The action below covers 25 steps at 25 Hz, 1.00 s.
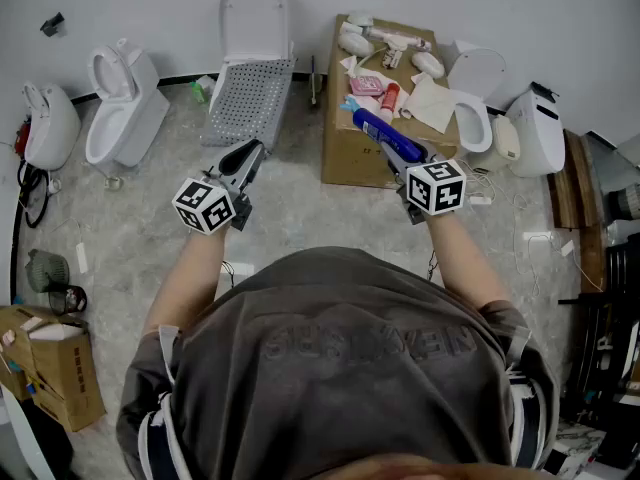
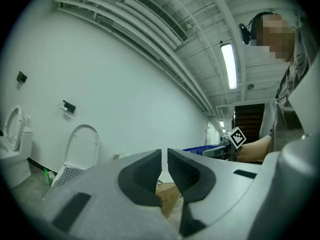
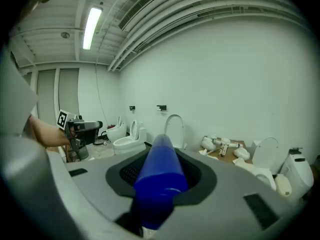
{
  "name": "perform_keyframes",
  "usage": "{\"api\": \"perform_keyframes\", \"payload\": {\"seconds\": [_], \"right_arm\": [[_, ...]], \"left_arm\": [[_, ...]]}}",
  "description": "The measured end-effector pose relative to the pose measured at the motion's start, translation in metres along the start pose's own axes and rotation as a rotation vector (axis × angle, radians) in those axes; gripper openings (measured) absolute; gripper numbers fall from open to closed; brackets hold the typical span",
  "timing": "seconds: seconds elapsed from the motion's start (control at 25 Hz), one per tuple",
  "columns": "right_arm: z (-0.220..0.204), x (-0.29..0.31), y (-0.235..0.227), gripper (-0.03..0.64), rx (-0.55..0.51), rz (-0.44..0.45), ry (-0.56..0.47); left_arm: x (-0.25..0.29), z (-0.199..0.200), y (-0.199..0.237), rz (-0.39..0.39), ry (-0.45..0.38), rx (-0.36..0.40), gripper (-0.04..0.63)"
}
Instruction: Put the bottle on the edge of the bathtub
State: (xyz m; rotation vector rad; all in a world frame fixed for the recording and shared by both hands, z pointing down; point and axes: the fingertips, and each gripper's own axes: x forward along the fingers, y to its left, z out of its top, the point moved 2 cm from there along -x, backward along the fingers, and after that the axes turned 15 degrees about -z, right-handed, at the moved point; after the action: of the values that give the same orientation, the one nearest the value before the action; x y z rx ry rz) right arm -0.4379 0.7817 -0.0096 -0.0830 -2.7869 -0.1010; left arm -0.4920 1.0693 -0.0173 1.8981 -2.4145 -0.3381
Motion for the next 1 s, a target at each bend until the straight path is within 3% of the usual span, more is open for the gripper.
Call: {"api": "perform_keyframes", "payload": {"seconds": [0.72,0.88,1.0], "right_arm": [[-0.014,-0.026,-0.027,0.130,0.043,0.035,0.006],[-0.020,-0.028,-0.024,0.130,0.053,0.007,0.010],[-0.027,-0.034,-0.028,0.130,0.057,-0.012,0.015]], "left_arm": [[0.040,-0.010,-0.032,-0.032,-0.002,-0.003,0.034],[0.045,-0.023,-0.022,-0.078,-0.005,-0.043,0.034],[0.053,-0.029,-0.018,-0.134,0.041,-0.017,0.034]]}}
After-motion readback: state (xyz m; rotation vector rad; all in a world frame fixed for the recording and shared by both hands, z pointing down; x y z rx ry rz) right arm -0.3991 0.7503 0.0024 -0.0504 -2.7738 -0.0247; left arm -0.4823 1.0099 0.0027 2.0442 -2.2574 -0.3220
